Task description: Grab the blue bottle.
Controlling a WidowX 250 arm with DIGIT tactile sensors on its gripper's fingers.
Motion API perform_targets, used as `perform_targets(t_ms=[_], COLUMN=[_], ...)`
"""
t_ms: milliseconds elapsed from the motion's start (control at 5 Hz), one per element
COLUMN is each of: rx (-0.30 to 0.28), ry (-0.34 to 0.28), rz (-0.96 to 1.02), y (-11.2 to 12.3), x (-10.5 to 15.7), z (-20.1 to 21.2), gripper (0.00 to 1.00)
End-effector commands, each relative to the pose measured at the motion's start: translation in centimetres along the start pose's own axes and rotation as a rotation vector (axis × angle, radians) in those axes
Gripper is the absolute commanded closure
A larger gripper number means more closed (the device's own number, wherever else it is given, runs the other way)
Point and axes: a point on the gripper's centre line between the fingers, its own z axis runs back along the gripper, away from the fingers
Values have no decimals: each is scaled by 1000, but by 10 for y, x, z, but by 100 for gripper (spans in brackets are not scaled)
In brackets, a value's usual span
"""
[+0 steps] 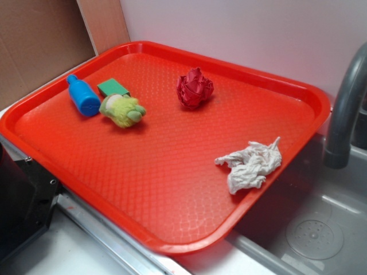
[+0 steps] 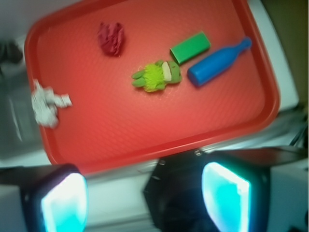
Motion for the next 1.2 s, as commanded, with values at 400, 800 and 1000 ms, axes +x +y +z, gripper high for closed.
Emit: perform_targets(t_ms=[400, 800, 1000], rx=[-93, -61, -26], ry=[-171, -227, -253], rz=[673, 775, 787], y=[45, 65, 71], x=[63, 90, 95], z=[-63, -117, -138], gripper=[0, 0, 0])
